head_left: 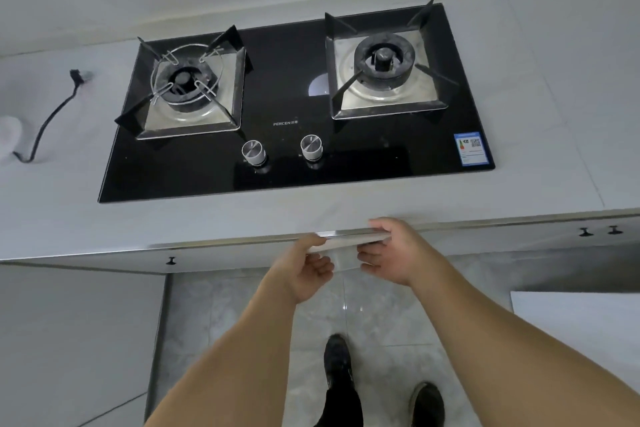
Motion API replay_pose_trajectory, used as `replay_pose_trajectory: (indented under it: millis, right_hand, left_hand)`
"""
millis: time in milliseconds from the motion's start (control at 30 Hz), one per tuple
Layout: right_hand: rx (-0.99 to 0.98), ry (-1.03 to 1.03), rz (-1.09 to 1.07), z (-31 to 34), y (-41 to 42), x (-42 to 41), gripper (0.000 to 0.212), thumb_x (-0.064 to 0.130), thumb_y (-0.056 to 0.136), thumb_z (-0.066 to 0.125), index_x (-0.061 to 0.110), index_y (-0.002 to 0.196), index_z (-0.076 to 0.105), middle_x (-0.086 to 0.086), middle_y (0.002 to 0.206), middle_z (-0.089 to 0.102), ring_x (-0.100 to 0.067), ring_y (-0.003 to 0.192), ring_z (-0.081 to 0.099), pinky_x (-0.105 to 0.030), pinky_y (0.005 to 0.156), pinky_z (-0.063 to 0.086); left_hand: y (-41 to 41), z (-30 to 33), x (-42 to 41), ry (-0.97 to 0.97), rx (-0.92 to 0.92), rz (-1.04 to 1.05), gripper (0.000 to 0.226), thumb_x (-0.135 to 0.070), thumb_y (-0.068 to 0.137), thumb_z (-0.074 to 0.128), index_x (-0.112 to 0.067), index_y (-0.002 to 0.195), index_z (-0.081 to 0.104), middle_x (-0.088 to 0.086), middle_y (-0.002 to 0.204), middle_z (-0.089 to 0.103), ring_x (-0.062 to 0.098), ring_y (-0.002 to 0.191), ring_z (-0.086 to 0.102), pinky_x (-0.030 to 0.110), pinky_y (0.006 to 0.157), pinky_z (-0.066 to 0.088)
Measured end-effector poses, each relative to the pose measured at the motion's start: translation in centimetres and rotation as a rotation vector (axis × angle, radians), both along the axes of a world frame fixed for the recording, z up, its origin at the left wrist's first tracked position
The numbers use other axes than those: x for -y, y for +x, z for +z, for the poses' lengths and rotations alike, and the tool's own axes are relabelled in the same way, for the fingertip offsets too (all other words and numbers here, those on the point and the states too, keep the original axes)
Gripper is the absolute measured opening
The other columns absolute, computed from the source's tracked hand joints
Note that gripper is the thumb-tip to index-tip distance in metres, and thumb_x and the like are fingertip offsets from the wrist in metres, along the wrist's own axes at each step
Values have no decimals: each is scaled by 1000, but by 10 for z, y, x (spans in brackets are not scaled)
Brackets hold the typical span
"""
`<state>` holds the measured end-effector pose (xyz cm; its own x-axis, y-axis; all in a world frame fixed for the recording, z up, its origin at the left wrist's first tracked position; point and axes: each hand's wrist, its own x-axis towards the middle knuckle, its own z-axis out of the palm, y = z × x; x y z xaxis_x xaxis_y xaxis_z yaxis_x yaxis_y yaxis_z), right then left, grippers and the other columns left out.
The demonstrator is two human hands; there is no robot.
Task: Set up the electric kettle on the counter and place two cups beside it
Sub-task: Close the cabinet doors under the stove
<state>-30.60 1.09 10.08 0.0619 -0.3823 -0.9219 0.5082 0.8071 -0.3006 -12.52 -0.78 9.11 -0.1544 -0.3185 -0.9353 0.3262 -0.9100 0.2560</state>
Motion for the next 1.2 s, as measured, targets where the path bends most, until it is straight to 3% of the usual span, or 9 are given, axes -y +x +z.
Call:
replay_pose_trajectory:
  millis: [133, 267, 400, 700, 867, 967, 1033, 1100, 1200]
  right_hand:
    - [55, 31, -190, -2, 6, 12, 68, 53, 76, 69, 2, 116, 51, -23, 114, 59, -37, 118, 53, -46, 97, 42]
    - [-26, 20, -328, -8, 19, 14, 60, 55, 79, 66, 10, 118, 54, -14, 110, 66, -28, 102, 61, -42, 90, 47]
    - [-74, 8, -353, -14, 22, 11, 60, 55, 78, 68, 13, 120, 55, -10, 112, 69, -25, 99, 64, -42, 95, 48]
    - [-120, -2, -337, -16, 24, 9, 62, 57, 78, 67, 14, 120, 54, -9, 112, 69, -24, 98, 65, -43, 92, 49]
    - [-82, 1, -333, 8, 26, 7, 65, 56, 85, 59, 11, 129, 46, -13, 123, 60, -30, 108, 57, -48, 94, 46]
    - [-127, 22, -237, 33, 17, -8, 56, 51, 91, 51, 11, 130, 42, -14, 127, 52, -35, 118, 52, -49, 102, 40]
    - [-273, 9, -47, 53, 17, -31, 35, 42, 94, 46, 17, 119, 43, -9, 111, 51, -31, 110, 53, -39, 99, 39]
    - [-408, -21, 68, 70, 24, -49, 29, 39, 96, 43, 19, 118, 44, -8, 103, 49, -26, 95, 48, -34, 91, 36]
    - [-474, -107, 171, 99, 40, -73, 42, 39, 97, 42, 12, 128, 47, -13, 120, 52, -29, 108, 51, -37, 97, 38]
  left_hand:
    - [-9, 5, 3, -99, -96, 199, 32, -31, 81, 75, -6, 88, 57, 12, 72, 51, 25, 63, 48, 37, 80, 44]
    - [-23, 4, 15, -149, 0, 282, 36, -38, 89, 67, -8, 108, 63, 6, 77, 62, 18, 59, 53, 31, 74, 49]
    - [-21, -6, 10, -164, 12, 287, 44, -39, 87, 69, -6, 117, 66, 6, 86, 68, 19, 69, 63, 34, 89, 53]
    - [-18, -11, 9, -185, 50, 253, 44, -41, 85, 71, -7, 112, 66, 7, 86, 71, 23, 80, 68, 37, 90, 55]
    - [-18, 7, 12, -148, 96, 138, 40, -48, 84, 70, -9, 91, 60, 6, 68, 56, 19, 59, 52, 32, 76, 49]
    - [-12, 40, 15, -87, 308, -76, 35, -44, 89, 63, -9, 92, 56, 7, 75, 43, 18, 59, 39, 31, 61, 43]
    - [-5, 71, 2, -182, 555, -305, 36, -42, 93, 50, -6, 90, 52, 5, 72, 40, 18, 57, 36, 28, 54, 34]
    - [-1, 94, -14, -325, 716, -442, 38, -43, 95, 41, -7, 86, 44, 3, 71, 41, 18, 59, 40, 28, 58, 35]
    - [12, 124, -47, -480, 831, -519, 46, -43, 99, 32, -1, 96, 50, 3, 70, 45, 17, 60, 43, 32, 66, 39]
